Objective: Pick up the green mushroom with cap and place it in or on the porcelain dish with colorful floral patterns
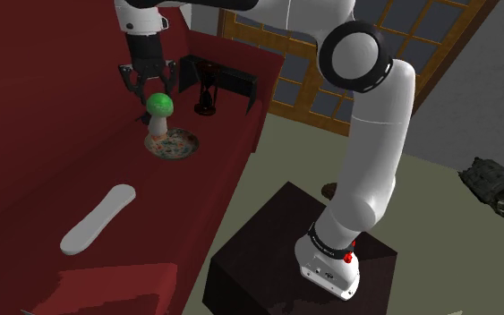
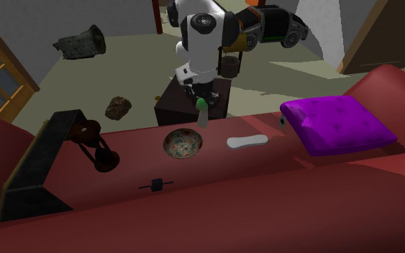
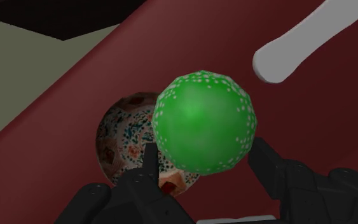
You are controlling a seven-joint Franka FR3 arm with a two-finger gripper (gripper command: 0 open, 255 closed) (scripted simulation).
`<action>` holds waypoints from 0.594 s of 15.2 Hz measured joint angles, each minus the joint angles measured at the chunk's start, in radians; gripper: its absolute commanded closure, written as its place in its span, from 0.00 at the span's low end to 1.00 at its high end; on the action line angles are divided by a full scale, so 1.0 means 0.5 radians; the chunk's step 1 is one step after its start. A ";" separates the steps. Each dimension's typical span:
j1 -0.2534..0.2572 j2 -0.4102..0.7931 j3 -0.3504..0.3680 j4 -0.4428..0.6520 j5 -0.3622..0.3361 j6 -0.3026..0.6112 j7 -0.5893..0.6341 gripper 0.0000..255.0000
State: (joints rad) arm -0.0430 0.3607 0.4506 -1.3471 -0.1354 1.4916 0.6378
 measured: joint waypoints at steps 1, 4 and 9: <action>-0.018 0.018 -0.013 0.040 -0.010 -0.022 -0.036 1.00; -0.056 0.125 -0.055 0.218 -0.055 -0.094 -0.139 1.00; -0.096 0.305 -0.112 0.508 -0.121 -0.204 -0.282 1.00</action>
State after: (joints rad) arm -0.0911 0.5130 0.3948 -1.0929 -0.1959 1.3897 0.4967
